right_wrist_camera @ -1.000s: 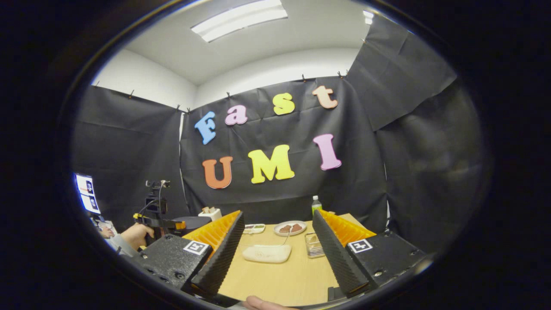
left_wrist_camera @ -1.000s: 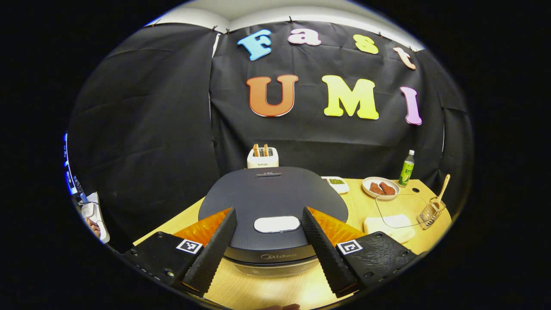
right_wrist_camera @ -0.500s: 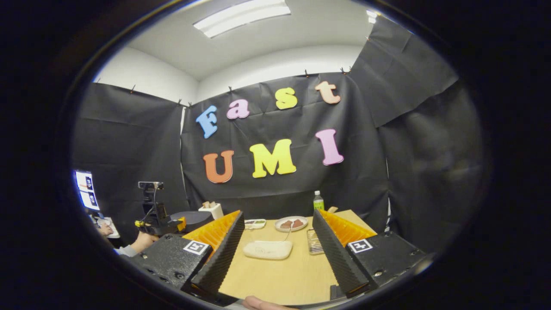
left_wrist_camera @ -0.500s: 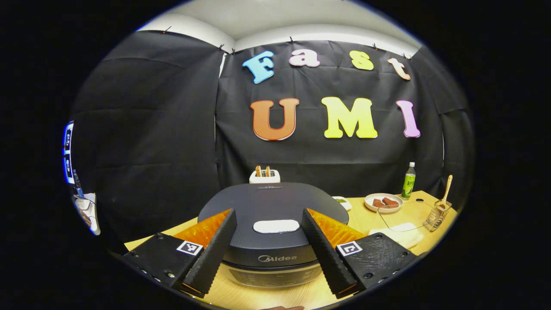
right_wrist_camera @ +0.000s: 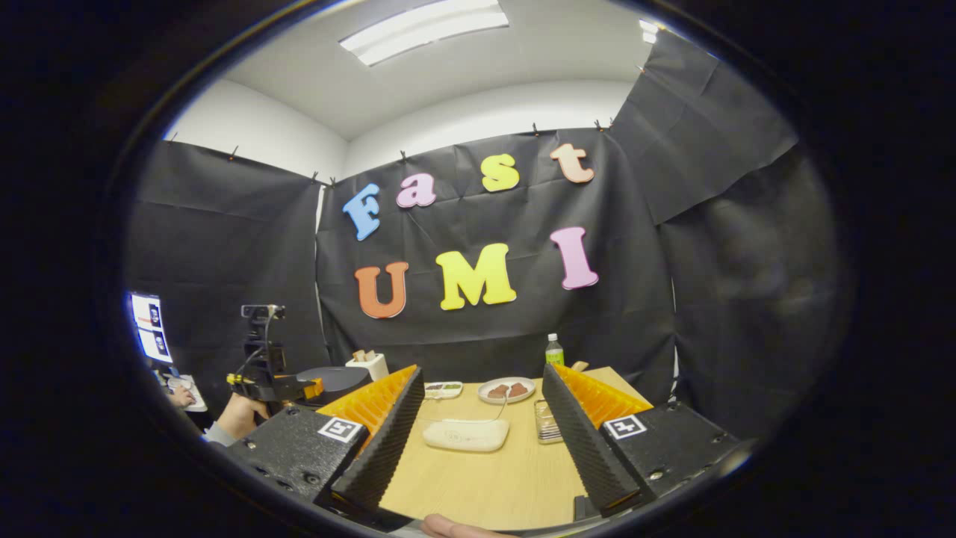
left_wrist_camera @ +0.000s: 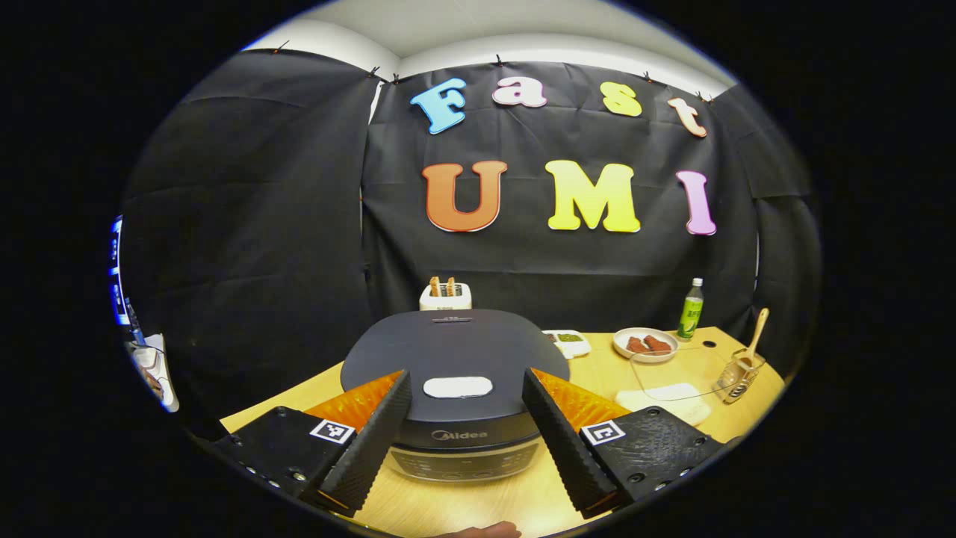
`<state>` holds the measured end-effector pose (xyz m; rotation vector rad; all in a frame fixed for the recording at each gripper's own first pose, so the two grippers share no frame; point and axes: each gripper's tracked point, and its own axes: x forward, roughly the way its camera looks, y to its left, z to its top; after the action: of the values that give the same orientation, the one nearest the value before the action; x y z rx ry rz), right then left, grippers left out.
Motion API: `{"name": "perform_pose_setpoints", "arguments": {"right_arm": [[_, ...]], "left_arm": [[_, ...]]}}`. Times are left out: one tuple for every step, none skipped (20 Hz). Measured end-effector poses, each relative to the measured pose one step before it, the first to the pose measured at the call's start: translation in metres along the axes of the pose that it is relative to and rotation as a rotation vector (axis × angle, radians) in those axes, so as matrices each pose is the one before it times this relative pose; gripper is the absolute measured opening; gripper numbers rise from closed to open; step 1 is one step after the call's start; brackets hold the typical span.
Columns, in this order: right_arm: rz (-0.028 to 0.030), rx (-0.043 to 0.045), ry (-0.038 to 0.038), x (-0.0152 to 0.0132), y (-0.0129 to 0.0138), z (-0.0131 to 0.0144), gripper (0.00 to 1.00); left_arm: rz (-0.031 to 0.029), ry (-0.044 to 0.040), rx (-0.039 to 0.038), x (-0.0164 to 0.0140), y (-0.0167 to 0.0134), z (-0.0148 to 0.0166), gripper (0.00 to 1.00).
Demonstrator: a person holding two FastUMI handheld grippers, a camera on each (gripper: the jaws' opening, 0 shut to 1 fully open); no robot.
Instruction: Close the left gripper, press the button to open the rice cooker; take a wooden spoon from the chopstick holder with the right hand, scoop a spoonful of rice and pour it into the rice cooker, then put the wooden spoon back into the chopstick holder.
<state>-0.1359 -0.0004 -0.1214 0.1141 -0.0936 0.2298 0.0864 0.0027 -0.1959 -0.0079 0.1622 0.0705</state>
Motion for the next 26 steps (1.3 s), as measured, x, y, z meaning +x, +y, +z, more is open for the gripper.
{"name": "perform_pose_setpoints", "arguments": {"right_arm": [[-0.00329,0.00136,0.00325,0.00077,-0.00101,-0.00072,1.00],[-0.00186,-0.00017,0.00218,0.00045,-0.00160,-0.00061,1.00],[-0.00207,-0.00175,0.00188,0.00063,-0.00078,0.00006,1.00],[-0.00462,-0.00488,0.00063,0.00025,-0.00100,0.00089,1.00],[-0.00951,-0.00890,-0.00247,0.00082,-0.00272,0.00240,1.00],[-0.01411,-0.01225,-0.00448,0.00188,-0.00409,0.00184,1.00],[-0.01631,-0.01480,-0.00368,0.00097,-0.00454,0.00340,0.98],[-0.01507,-0.01811,-0.00224,0.00126,-0.00246,0.00168,1.00],[-0.01467,-0.01906,0.00034,0.00206,-0.00217,0.00192,1.00],[-0.01521,-0.01750,0.00879,0.00197,-0.00167,0.00013,1.00],[-0.01357,-0.01102,0.00767,0.00134,-0.00131,0.00194,1.00],[-0.01799,-0.00629,0.00286,0.00137,-0.00159,0.00436,1.00],[-0.01870,0.00129,-0.00409,0.00049,-0.00285,0.00655,1.00],[-0.01192,0.00303,-0.00322,0.00106,-0.00098,0.00507,1.00],[0.00134,-0.00305,-0.00337,0.00005,0.00185,0.00524,0.98],[0.00219,-0.00617,-0.00267,-0.00087,0.00239,0.00405,1.00],[-0.00519,-0.00615,0.00208,-0.00024,0.00029,0.00269,1.00],[-0.01432,-0.00114,-0.00184,0.00068,-0.00222,0.00350,1.00],[-0.02295,-0.01142,0.00964,0.00054,-0.00315,0.00185,1.00],[-0.02126,-0.01091,0.00459,0.00115,-0.00248,0.00007,1.00],[-0.00967,-0.00960,0.00561,0.00119,0.00069,0.00192,0.99],[-0.00237,-0.00631,0.00929,-0.00052,0.00353,0.00045,0.99],[0.00084,-0.00535,0.00924,-0.00004,0.00278,0.00180,0.99],[-0.00008,-0.00450,0.00264,-0.00003,0.00158,0.00193,0.99],[0.00100,-0.00853,-0.00005,-0.00085,0.00199,0.00289,0.99],[0.00091,-0.00931,-0.00223,-0.00058,0.00175,0.00218,0.99]], "left_arm": [[0.00167,0.01158,-0.00659,-0.00950,-0.00081,0.00137,1.00],[-0.00276,0.00873,-0.00198,-0.00804,-0.00246,0.00240,0.95],[0.00239,0.01278,0.00018,-0.00919,-0.00231,0.00115,0.95],[0.00414,0.01273,0.00267,-0.00927,-0.00186,0.00202,0.95],[-0.00643,0.00881,0.00473,-0.00882,-0.00415,0.00191,0.95],[-0.01093,0.00690,-0.00013,-0.00978,-0.00603,0.00413,0.95],[-0.01456,-0.00157,0.00253,-0.00941,-0.00594,0.00475,0.95],[-0.00844,-0.01263,0.00548,-0.01041,-0.00596,0.00706,0.95],[-0.00658,-0.01788,0.00387,-0.00827,-0.00657,0.00851,0.95],[-0.00634,-0.01944,-0.00007,-0.00873,-0.00405,0.00758,0.95],[-0.00916,-0.02147,0.00349,-0.00847,-0.00522,0.00805,0.95],[-0.01329,-0.01386,0.00798,-0.00732,-0.00547,0.00763,0.95],[-0.01275,0.00701,0.00459,-0.00581,-0.00546,0.00124,0.95],[-0.00391,0.00774,0.00088,-0.00713,-0.00175,0.00128,0.95],[-0.00540,0.00119,0.00616,-0.00639,-0.00226,0.00337,0.95],[-0.00429,-0.00655,0.00742,-0.00732,-0.00178,0.00435,0.95],[-0.00415,-0.00658,0.00603,-0.00649,-0.00150,0.00422,0.95],[-0.00674,-0.00704,0.00485,-0.00697,-0.00225,0.00217,0.95],[-0.00181,-0.00849,0.00155,-0.00625,-0.00075,0.00181,0.95],[0.00206,-0.00846,-0.00630,-0.00664,0.00000,0.00105,0.95],[0.00276,-0.01007,-0.01368,-0.00638,-0.00040,0.00101,0.95],[-0.00327,-0.01009,-0.01330,-0.00674,-0.00292,-0.00032,0.95],[-0.00872,-0.01669,-0.00944,-0.00685,-0.00360,0.00166,0.95],[-0.01068,-0.01377,-0.00271,-0.00533,-0.00300,0.00288,0.95],[-0.01282,-0.01518,0.00325,-0.00549,-0.00275,0.00331,0.95],[0.00284,-0.01296,0.00429,-0.00457,0.00164,0.00285,0.95]]}}
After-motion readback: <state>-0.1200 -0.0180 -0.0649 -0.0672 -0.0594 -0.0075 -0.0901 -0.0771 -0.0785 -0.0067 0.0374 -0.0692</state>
